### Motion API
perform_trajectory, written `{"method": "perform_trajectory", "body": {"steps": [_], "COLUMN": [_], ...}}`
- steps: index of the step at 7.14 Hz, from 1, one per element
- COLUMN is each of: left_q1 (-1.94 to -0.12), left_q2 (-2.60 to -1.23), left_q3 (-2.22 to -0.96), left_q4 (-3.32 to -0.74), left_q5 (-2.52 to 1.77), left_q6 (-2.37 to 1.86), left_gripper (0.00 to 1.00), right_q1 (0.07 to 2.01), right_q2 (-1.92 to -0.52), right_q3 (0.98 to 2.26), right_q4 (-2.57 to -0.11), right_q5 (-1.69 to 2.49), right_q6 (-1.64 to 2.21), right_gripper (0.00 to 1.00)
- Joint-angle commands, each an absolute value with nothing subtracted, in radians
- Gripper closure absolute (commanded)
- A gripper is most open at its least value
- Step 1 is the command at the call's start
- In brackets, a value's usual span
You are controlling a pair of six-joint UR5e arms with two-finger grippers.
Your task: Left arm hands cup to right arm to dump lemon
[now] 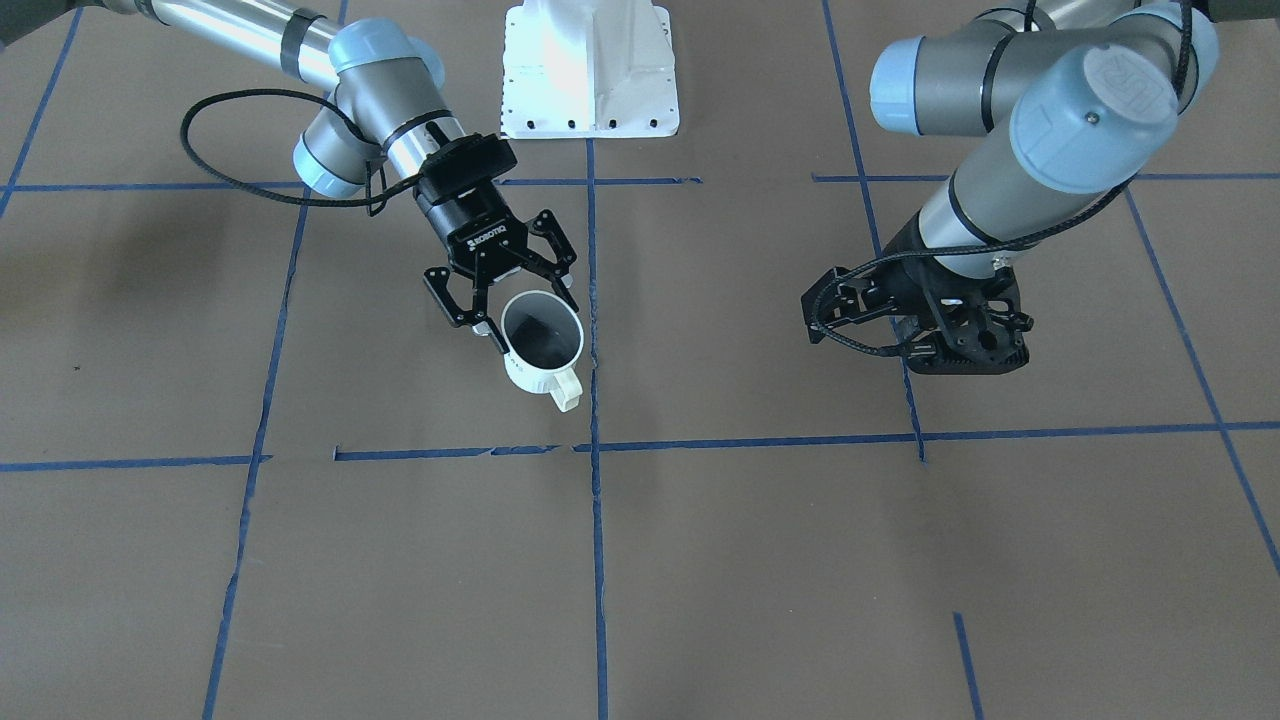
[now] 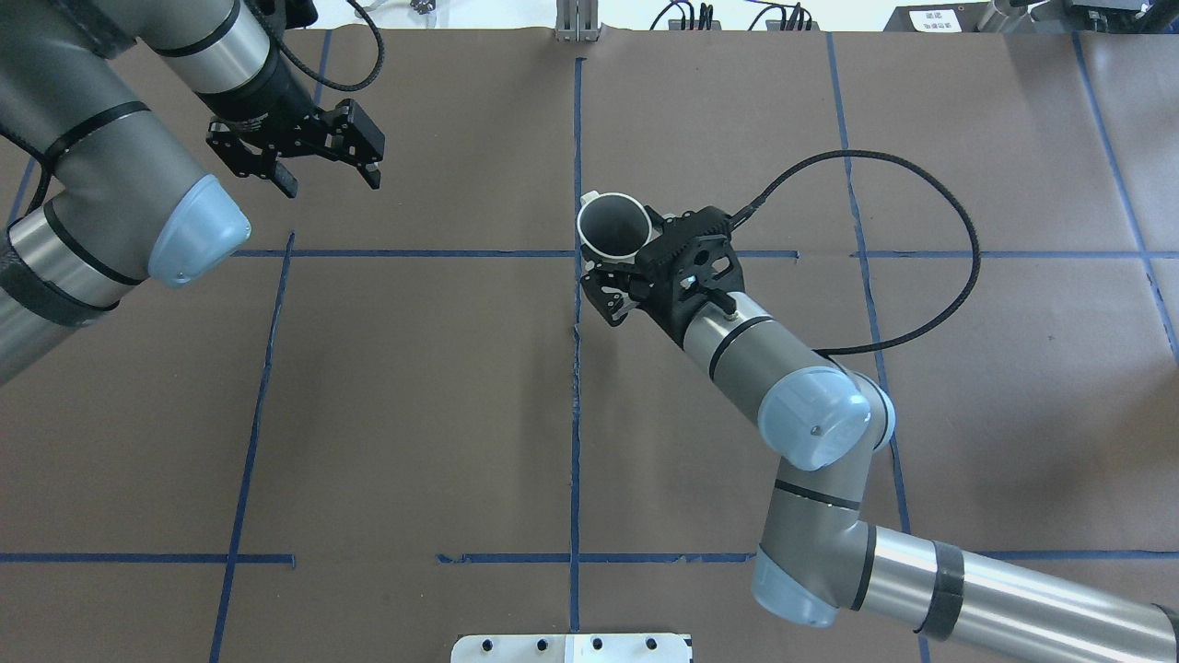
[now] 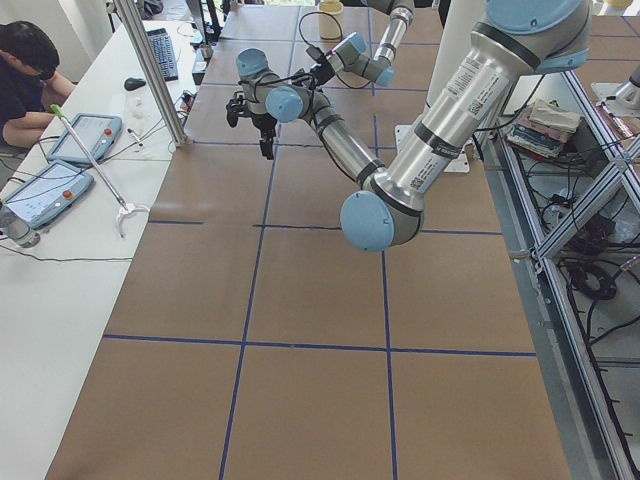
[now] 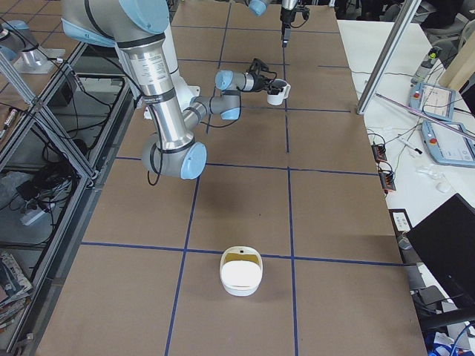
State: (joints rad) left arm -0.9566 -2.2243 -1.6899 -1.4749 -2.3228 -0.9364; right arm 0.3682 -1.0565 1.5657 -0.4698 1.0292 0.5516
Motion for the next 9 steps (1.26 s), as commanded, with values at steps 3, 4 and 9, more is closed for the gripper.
{"method": "perform_trajectory", "body": {"steps": [3,4,9], "left_q1": [-0.861,-0.842,-0.816], "left_q2": [-2.318,-2.328,-2.382], "left_q3": [-1.660,-1.658,-1.588], "left_q4": [-1.483,-1.488,-1.491], "left_q5": [-2.336,-2.335,-2.330], "left_q6": [-1.061,-1.124,-1.189], "left_gripper": [0.09,0.11,0.21], "right_q1": [0.316,0.311,0.284], "right_q2": [-0.971,-0.945,-0.931], "right_q3": [1.509,1.508,1.508], "right_q4": [-0.514,-0.547,-0.566], "right_q5": [0.954,0.945,0.882], "right_q6": [0.490,0.471,0.472], "right_gripper": [0.69,0.68,0.67]}}
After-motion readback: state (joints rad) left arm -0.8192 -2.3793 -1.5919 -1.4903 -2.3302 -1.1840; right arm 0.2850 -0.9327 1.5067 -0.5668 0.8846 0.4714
